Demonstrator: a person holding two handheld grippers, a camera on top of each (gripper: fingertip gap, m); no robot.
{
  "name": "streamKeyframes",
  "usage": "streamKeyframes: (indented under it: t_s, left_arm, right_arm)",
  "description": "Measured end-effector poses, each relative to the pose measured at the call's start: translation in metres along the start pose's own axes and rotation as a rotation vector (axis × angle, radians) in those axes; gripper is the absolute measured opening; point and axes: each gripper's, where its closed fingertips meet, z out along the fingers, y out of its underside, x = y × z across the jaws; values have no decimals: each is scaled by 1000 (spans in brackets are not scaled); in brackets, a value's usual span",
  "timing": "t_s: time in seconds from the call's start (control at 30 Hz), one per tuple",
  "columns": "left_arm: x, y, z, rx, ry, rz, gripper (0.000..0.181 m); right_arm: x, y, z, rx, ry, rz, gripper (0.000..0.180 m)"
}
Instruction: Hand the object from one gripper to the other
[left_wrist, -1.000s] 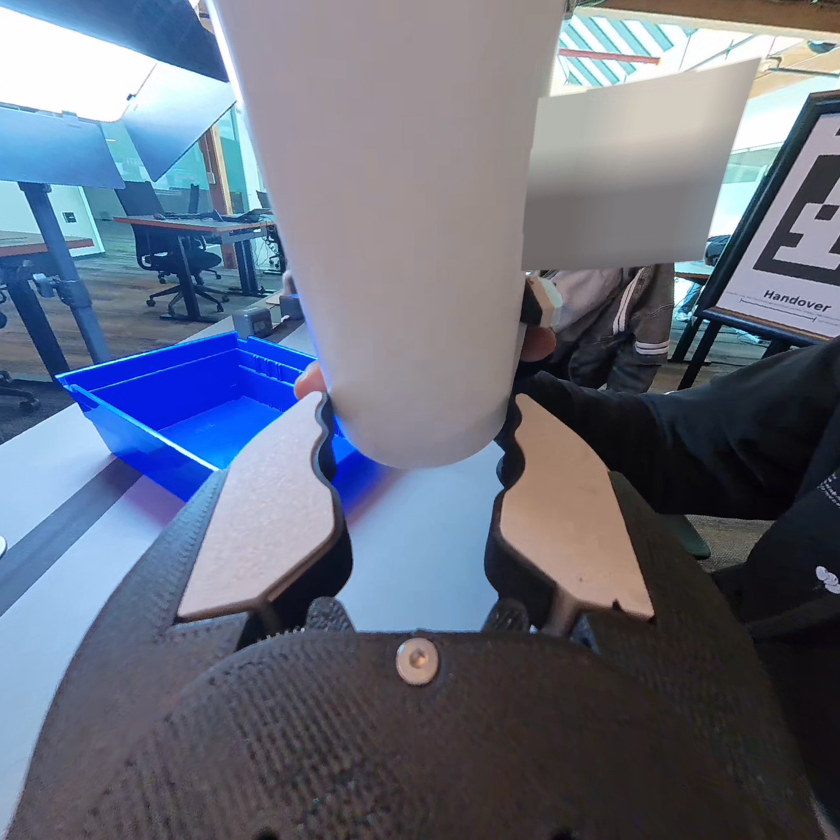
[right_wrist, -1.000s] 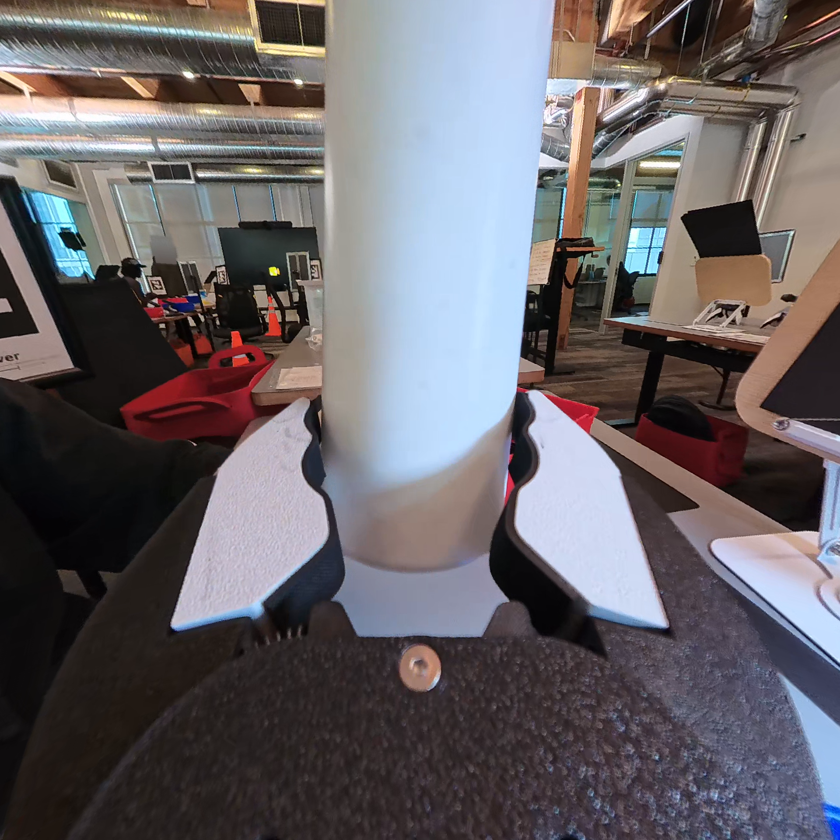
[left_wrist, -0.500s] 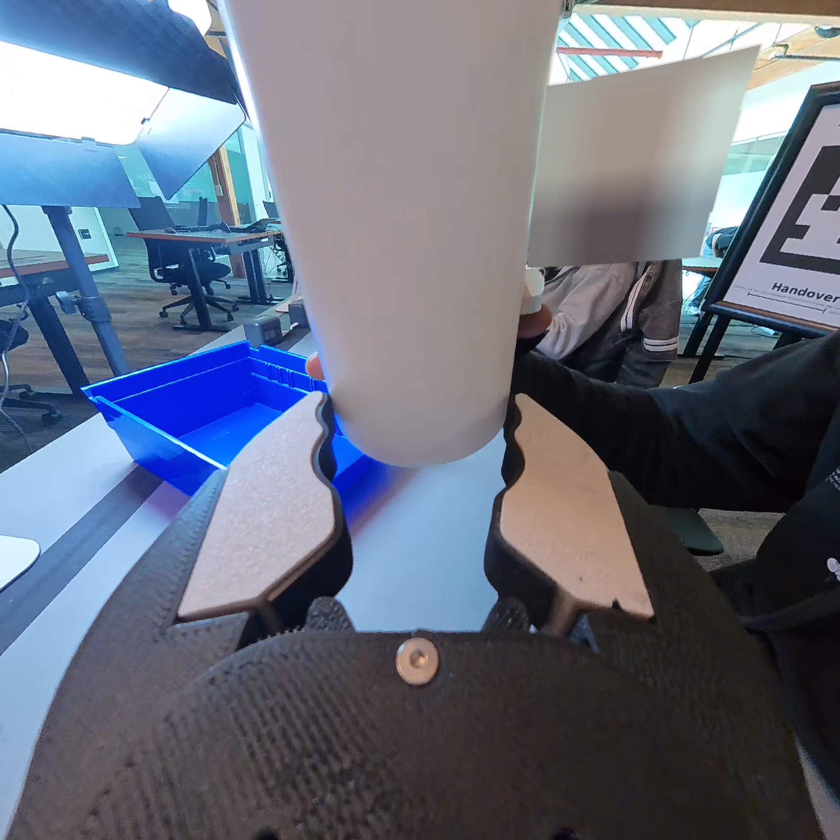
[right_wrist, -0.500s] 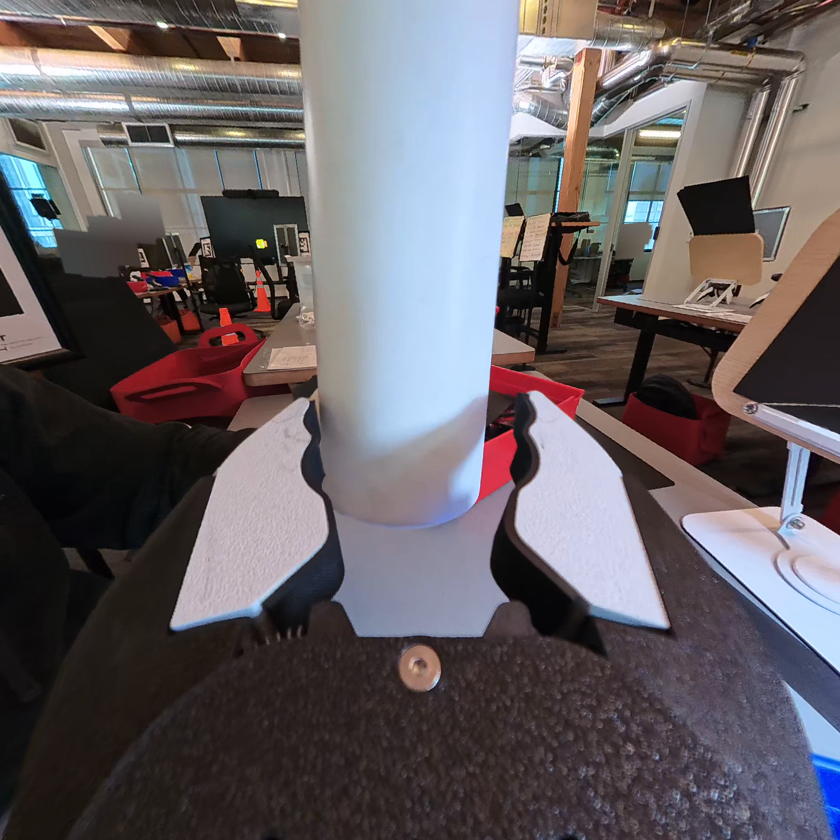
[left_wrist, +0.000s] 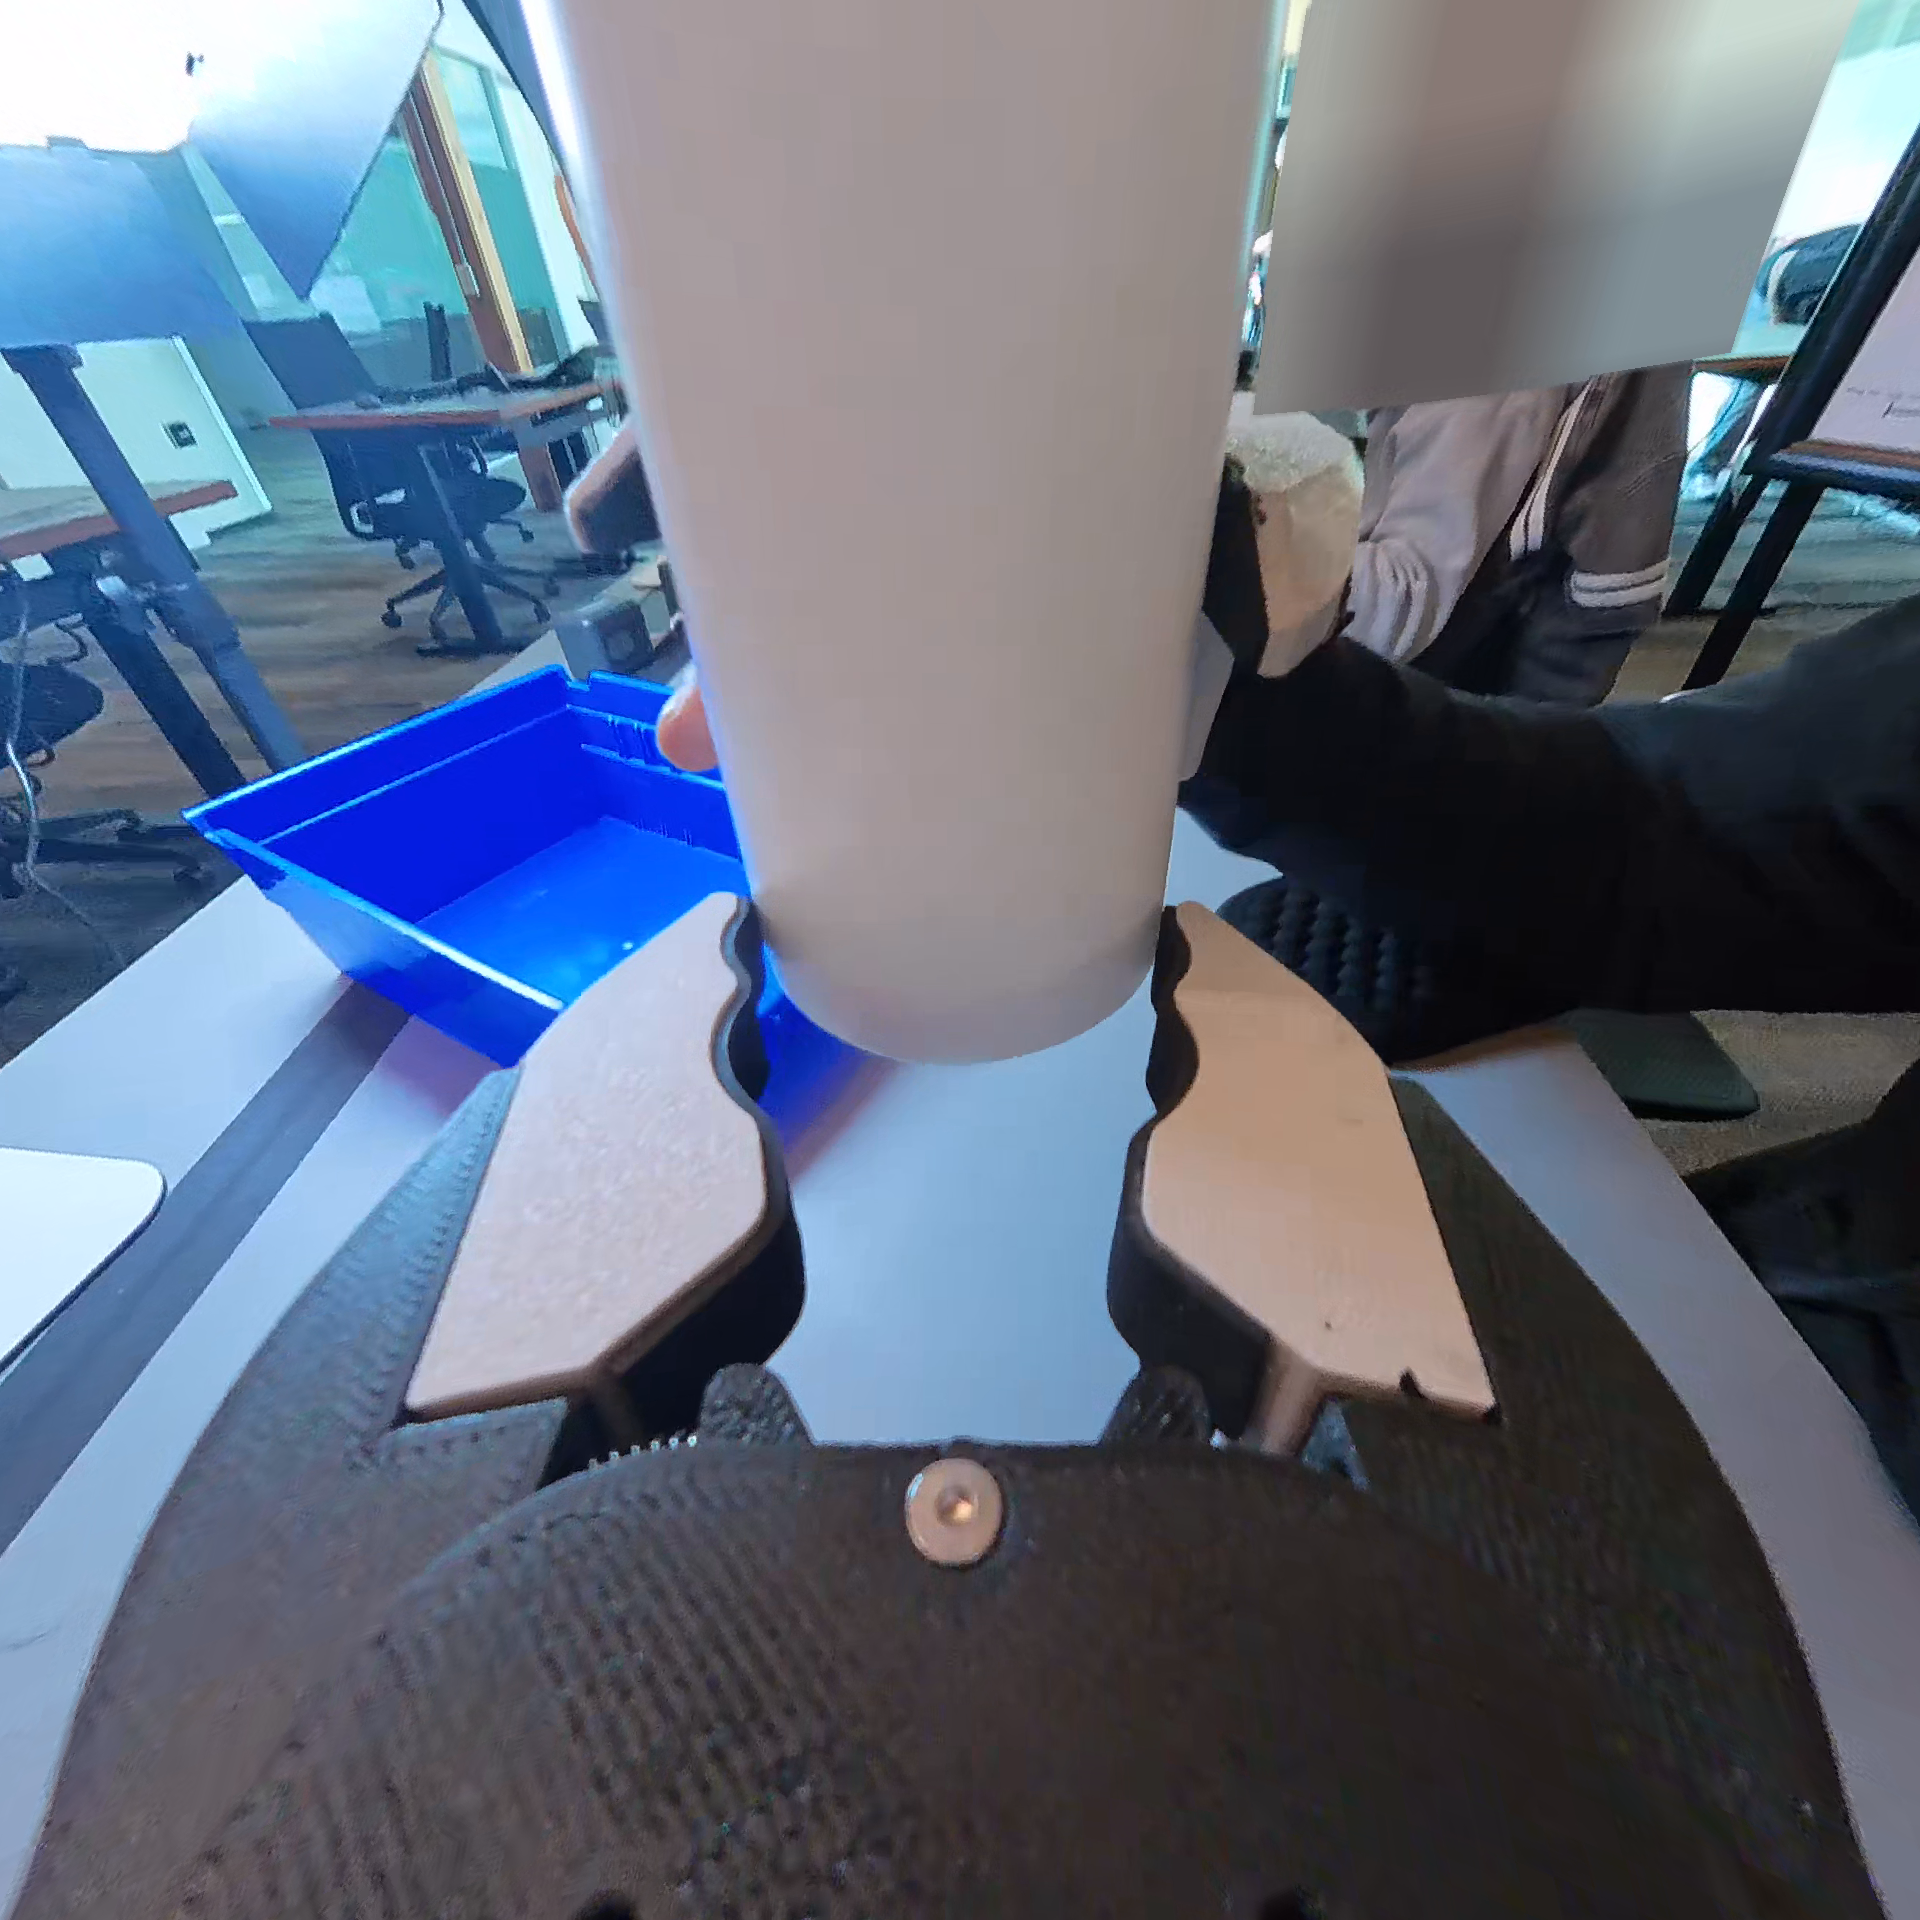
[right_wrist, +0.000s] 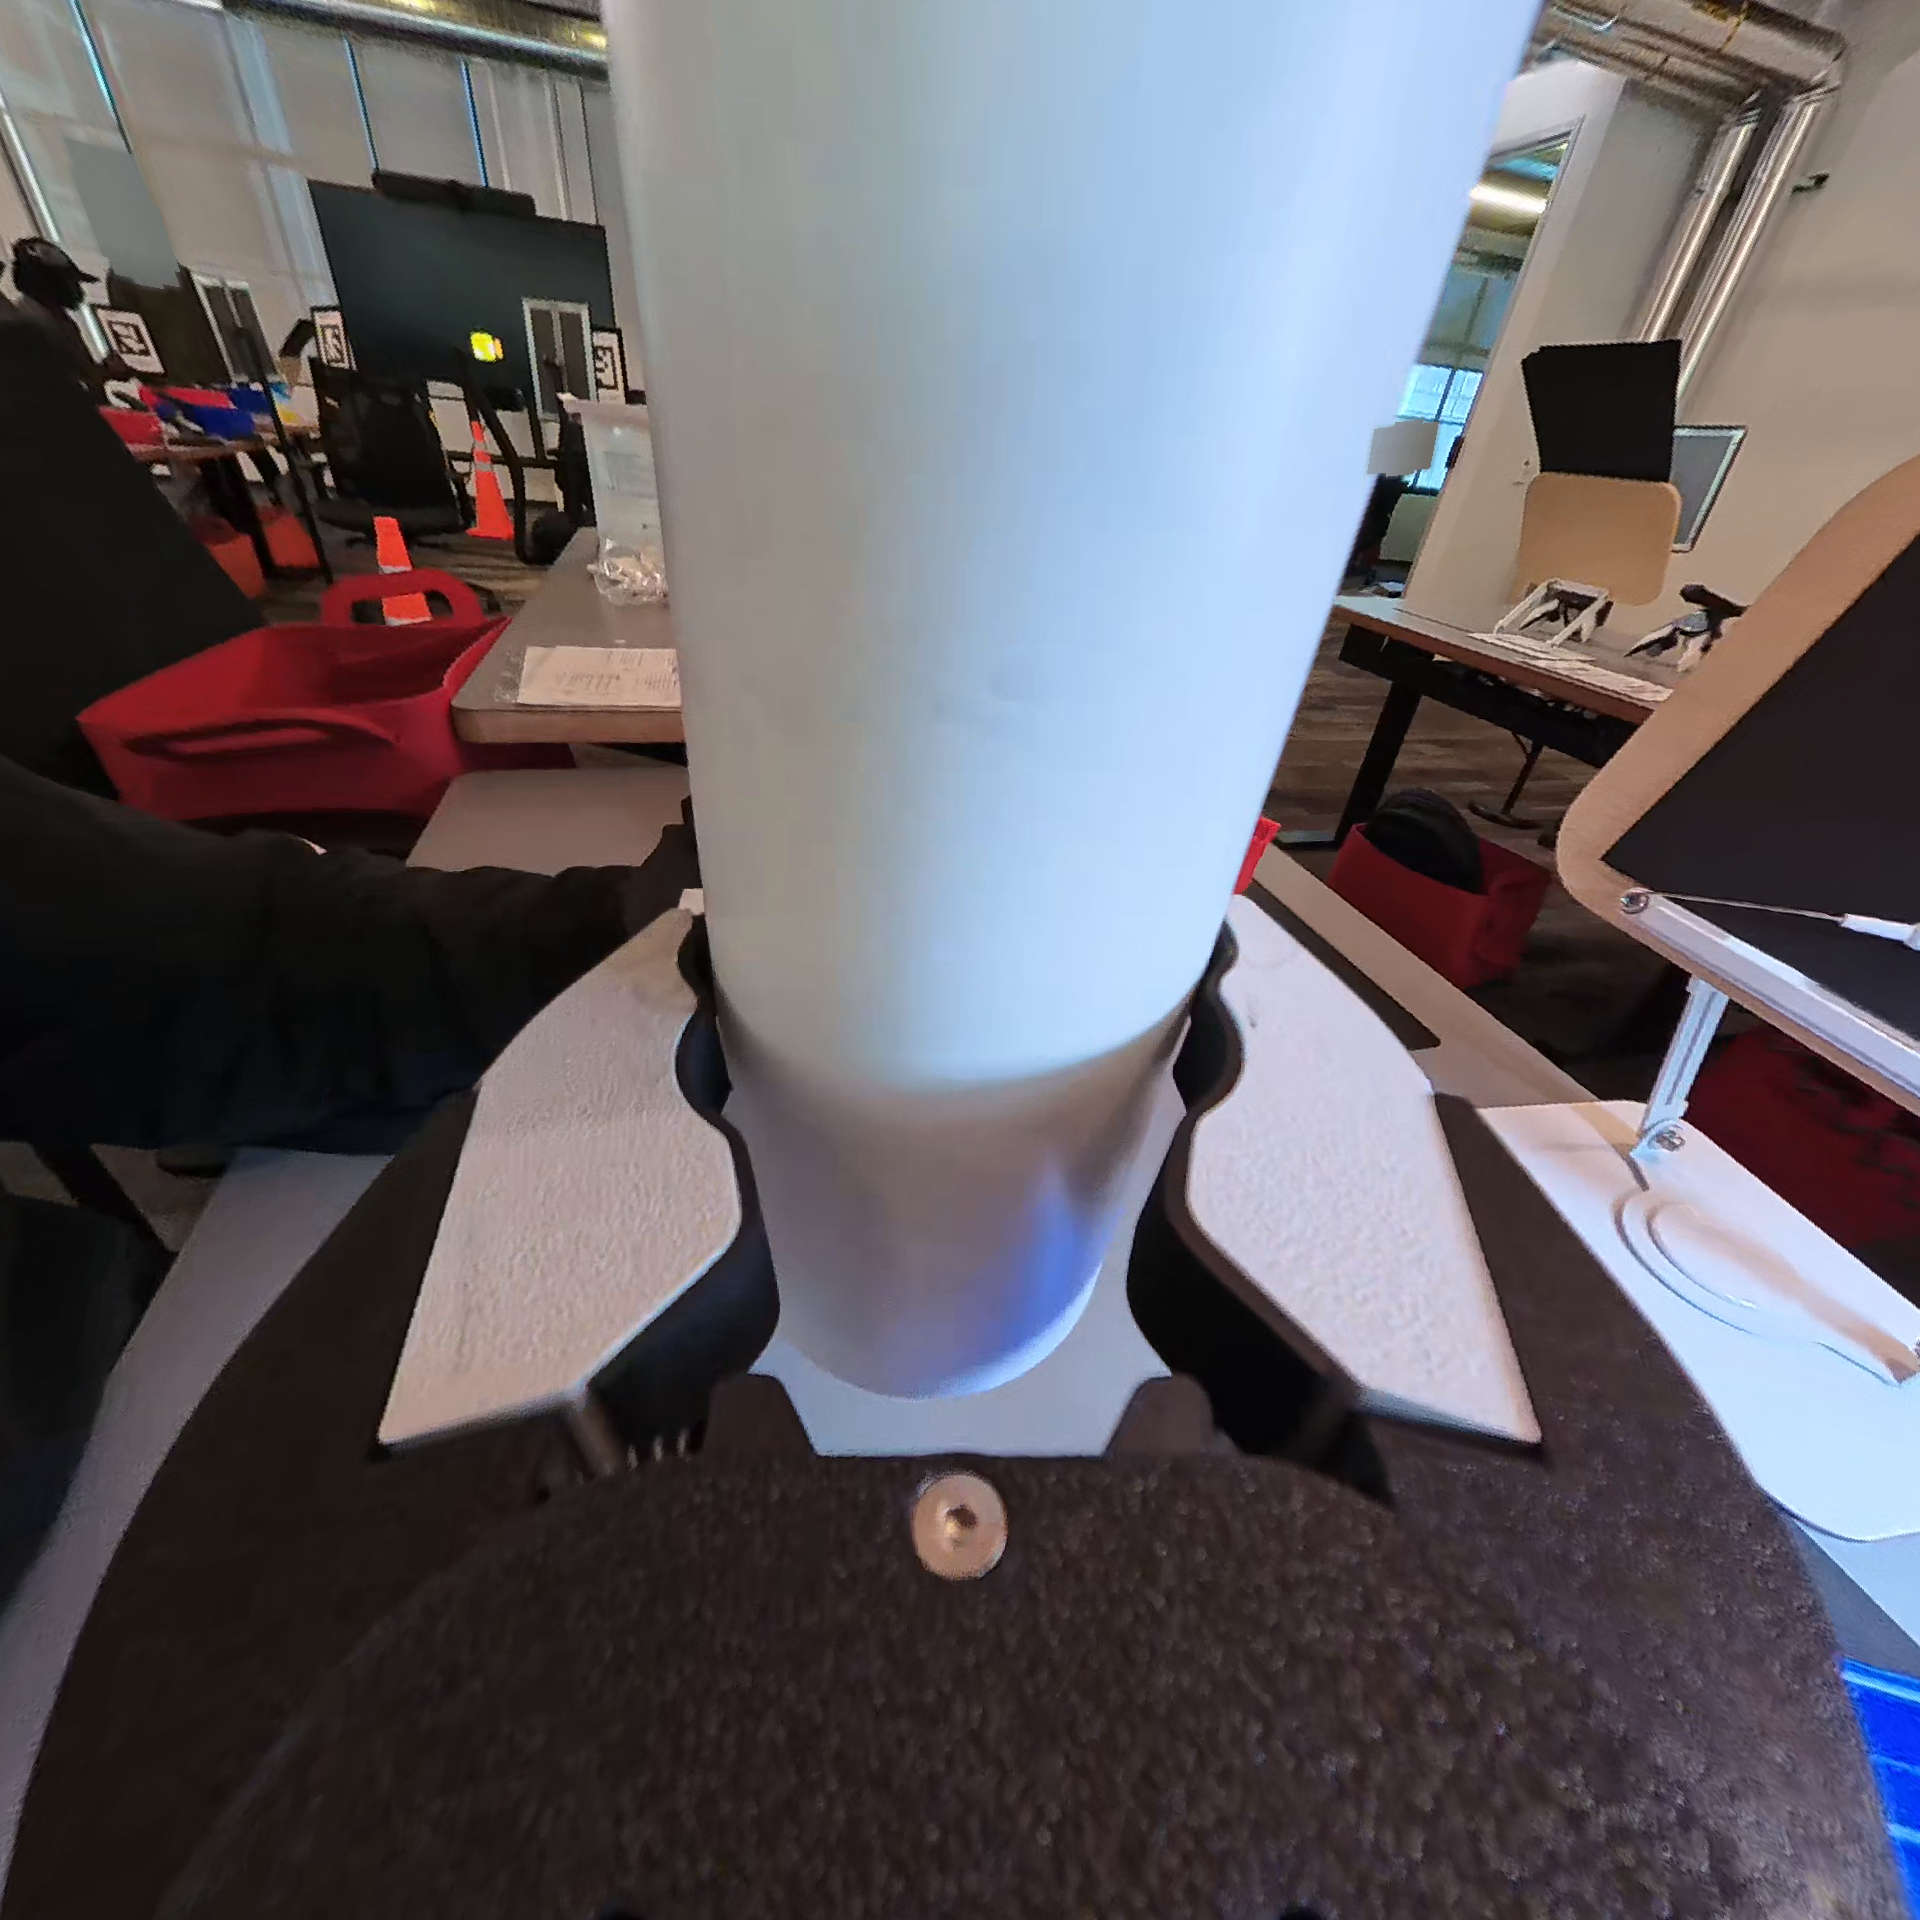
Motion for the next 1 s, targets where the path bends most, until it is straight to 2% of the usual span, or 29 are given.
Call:
streamKeyframes:
  t_s: [0.1, 0.2, 0.33, 0.57, 0.67, 0.83, 1.0]
  left_arm:
    - [-8, -4, -8, 25, -25, -31, 70]
    - [-23, -15, -25, 100, -53, -97, 62]
    - [-45, -29, -55, 152, -135, -120, 60]
    - [-59, -51, -86, 238, -211, -90, 52]
    - [-60, -55, -94, 230, -237, -66, 51]
    - [-63, -68, -117, 243, -289, -47, 47]
    - [-61, -89, -145, 324, -313, -29, 44]
  right_arm:
    - [10, 0, -8, -16, 39, -7, 87]
    - [37, -6, -32, -57, 181, 3, 87]
    - [83, 4, -77, -126, 404, 181, 86]
    - [147, 84, -131, -242, 635, 603, 87]
    - [165, 113, -131, -228, 709, 777, 86]
    - [194, 158, -125, -264, 852, 957, 86]
    - [217, 203, -142, -371, 1029, 1053, 86]
